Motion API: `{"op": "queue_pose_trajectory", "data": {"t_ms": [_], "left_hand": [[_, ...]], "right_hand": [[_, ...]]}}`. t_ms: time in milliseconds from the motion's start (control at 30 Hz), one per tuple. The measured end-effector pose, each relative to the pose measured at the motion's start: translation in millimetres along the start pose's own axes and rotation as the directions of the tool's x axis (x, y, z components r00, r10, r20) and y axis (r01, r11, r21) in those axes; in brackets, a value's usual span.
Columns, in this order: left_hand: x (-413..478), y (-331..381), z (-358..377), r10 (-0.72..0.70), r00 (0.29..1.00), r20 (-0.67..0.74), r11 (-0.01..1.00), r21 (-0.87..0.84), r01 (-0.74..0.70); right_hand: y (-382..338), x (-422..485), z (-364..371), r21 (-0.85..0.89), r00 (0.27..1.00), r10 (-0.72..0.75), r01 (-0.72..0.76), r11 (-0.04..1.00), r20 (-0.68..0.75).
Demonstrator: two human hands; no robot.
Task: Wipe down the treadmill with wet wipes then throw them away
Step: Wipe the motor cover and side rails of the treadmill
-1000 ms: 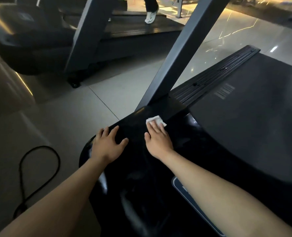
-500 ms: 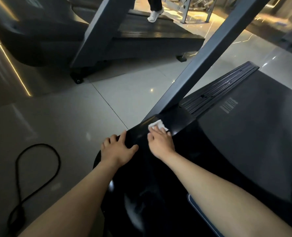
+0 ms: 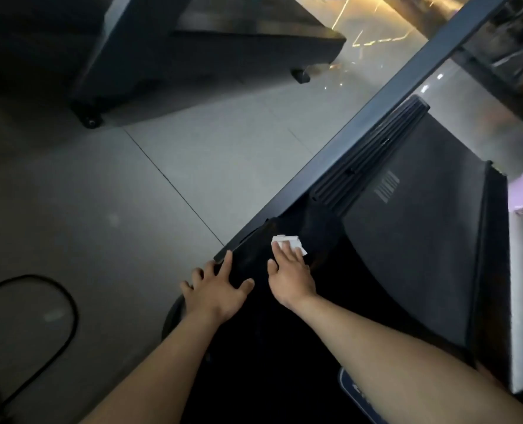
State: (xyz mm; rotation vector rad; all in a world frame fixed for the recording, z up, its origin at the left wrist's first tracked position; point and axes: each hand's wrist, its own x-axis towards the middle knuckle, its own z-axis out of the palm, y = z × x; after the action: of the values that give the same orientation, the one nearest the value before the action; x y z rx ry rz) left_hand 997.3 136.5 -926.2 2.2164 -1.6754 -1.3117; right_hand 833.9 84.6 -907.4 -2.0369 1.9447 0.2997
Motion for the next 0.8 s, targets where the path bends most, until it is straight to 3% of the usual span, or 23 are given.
{"op": "queue_pose_trajectory", "data": {"t_ms": [467, 667, 800], "left_hand": [[22, 19, -23, -0.108, 0.969, 0.223, 0.994, 0.051, 0.1], [24, 27, -26, -0.16, 0.955, 0.249, 0.984, 0.116, 0.135], [27, 29, -32, -0.177, 0.943, 0.28, 0.98, 0.134, 0.144]], "right_hand": [[-37, 46, -27, 0.069, 0.945, 0.14, -0.167, 0.984, 0.295], [-30, 44, -30, 0.091, 0.946, 0.097, -0.131, 0.987, 0.309], [-32, 27, -32, 0.086, 0.935, -0.018, -0.013, 0.996, 0.354]]}}
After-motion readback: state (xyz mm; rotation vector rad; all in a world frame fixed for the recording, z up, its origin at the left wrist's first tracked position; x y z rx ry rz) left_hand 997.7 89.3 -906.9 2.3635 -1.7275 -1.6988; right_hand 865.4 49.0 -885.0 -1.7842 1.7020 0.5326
